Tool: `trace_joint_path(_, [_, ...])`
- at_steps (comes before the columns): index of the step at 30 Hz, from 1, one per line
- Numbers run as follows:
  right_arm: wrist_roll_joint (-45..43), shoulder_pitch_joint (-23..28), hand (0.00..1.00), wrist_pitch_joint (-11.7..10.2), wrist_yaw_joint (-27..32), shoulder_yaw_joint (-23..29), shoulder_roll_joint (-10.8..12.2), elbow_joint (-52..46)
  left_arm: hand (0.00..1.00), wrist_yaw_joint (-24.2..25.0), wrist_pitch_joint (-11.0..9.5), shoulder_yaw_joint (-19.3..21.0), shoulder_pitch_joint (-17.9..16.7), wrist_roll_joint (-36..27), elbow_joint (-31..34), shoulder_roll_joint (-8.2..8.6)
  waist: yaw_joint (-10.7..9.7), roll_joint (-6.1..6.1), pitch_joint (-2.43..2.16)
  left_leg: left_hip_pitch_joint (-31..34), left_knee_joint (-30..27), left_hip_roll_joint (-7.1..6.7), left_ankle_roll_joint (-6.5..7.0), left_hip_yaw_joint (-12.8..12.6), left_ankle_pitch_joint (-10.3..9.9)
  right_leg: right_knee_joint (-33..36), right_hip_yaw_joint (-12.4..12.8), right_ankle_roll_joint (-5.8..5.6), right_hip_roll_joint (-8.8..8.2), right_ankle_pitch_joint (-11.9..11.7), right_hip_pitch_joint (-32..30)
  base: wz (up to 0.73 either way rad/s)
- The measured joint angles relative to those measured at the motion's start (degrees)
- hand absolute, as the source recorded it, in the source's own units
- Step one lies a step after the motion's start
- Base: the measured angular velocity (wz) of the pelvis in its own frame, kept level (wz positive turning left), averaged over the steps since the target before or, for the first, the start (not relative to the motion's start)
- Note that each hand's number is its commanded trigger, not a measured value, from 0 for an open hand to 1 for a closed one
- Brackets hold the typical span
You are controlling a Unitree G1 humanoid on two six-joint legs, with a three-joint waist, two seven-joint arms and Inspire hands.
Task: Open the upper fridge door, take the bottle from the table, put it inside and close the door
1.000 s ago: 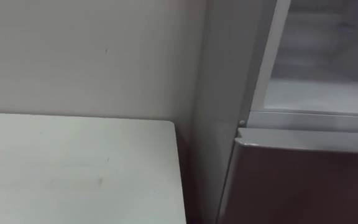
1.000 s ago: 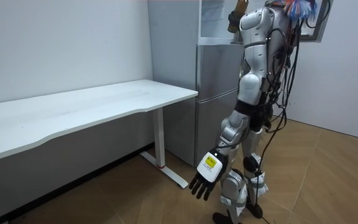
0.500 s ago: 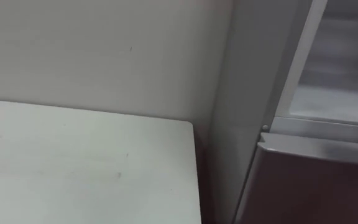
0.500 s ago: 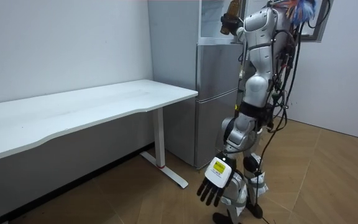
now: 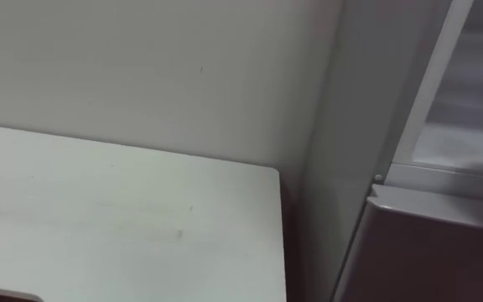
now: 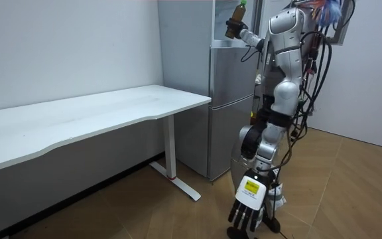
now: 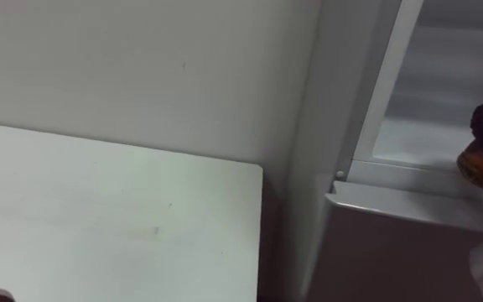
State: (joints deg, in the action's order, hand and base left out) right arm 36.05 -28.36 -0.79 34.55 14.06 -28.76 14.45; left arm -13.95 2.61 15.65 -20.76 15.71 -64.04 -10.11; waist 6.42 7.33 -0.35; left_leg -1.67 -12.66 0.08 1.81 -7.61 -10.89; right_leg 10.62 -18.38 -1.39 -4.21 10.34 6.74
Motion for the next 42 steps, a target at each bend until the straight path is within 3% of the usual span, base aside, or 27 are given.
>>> trace_joint_path(2, [0.0, -1.5, 1.0, 0.8, 0.4, -1.8, -2.9, 3.6, 0.0, 0.0, 0.3, 0.0, -0.3, 0.1, 0.0, 0.0, 0.3, 0.11, -0.08, 0.0, 0.1, -0.01, 0.0, 0.5, 0.0, 0.0, -0.7, -0.09, -0.06, 0.1, 0.3, 0.15])
trace_joint_path(5, [0.0, -4.0, 1.0, 1.2, 0.4, -2.2, -3.2, 6.9, 0.0, 0.0, 1.2, 0.2, -0.6, 0.1, 0.0, -0.01, 0.4, 0.11, -0.07, 0.1, 0.1, -0.01, -0.06, 1.0, 0.0, 0.0, -1.1, -0.09, 0.04, 0.1, 0.3, 0.09])
trace_joint_path(9, [-0.1, -4.4, 1.0, 1.7, 0.5, -3.6, -3.7, 7.5, 0.0, 0.7, 1.4, 0.2, -1.1, 0.2, 0.0, -0.07, 0.4, 0.02, -0.12, 0.2, 0.1, 0.06, -0.19, 1.7, 0.1, 0.0, -2.0, -0.09, 0.04, 0.1, 0.3, 0.08])
trace_joint_path(11, [-0.1, -4.7, 1.0, 1.7, 0.4, -5.5, -5.1, 8.4, 0.0, 0.7, 1.8, 0.2, -1.1, 0.2, 0.0, -0.12, 0.4, 0.01, -0.12, 0.5, 0.1, 0.06, -0.25, 1.9, 0.1, 0.0, -2.3, -0.09, 0.05, 0.1, 0.3, 0.05])
trace_joint_path(19, [-0.1, -5.4, 1.0, 1.8, -0.1, -6.2, -5.8, 10.1, 0.0, 1.2, 2.6, 0.3, -1.4, 0.5, 1.9, -0.18, 0.5, 0.1, -0.14, 1.3, -0.4, -0.06, -0.35, 3.1, 0.3, -0.1, -3.2, -0.09, 0.02, 0.1, 0.3, 0.06])
trace_joint_path(25, [-0.1, -8.1, 1.0, 3.0, -4.5, -8.5, -10.3, 17.9, 0.0, 1.2, 3.4, 2.4, -1.5, 0.7, 4.1, -0.25, 1.8, 0.08, -0.14, 1.6, -0.9, -0.1, -0.35, 3.5, 0.3, -0.2, -4.0, -0.09, 0.0, 0.1, 0.6, 0.04])
trace_joint_path(33, [-0.1, -9.1, 1.0, 3.4, -7.2, -9.3, -11.8, 21.5, 0.0, 1.2, 4.1, 2.4, -2.3, 0.7, 6.1, -1.32, 2.3, 0.89, -0.36, 2.2, -0.9, -0.78, -0.37, 4.3, 0.6, -1.1, -5.1, 0.26, -0.1, 0.1, 0.3, 0.04])
trace_joint_path(42, [-0.1, -12.7, 1.0, 3.4, -6.7, -12.6, -11.9, 26.2, 0.0, 1.2, 3.6, 2.5, -2.8, 0.7, 4.3, -2.22, 6.1, 1.3, -0.1, 1.9, -0.9, -0.74, -0.5, 5.1, 0.7, -1.0, -5.8, 0.35, 0.07, 0.2, 1.2, 0.05])
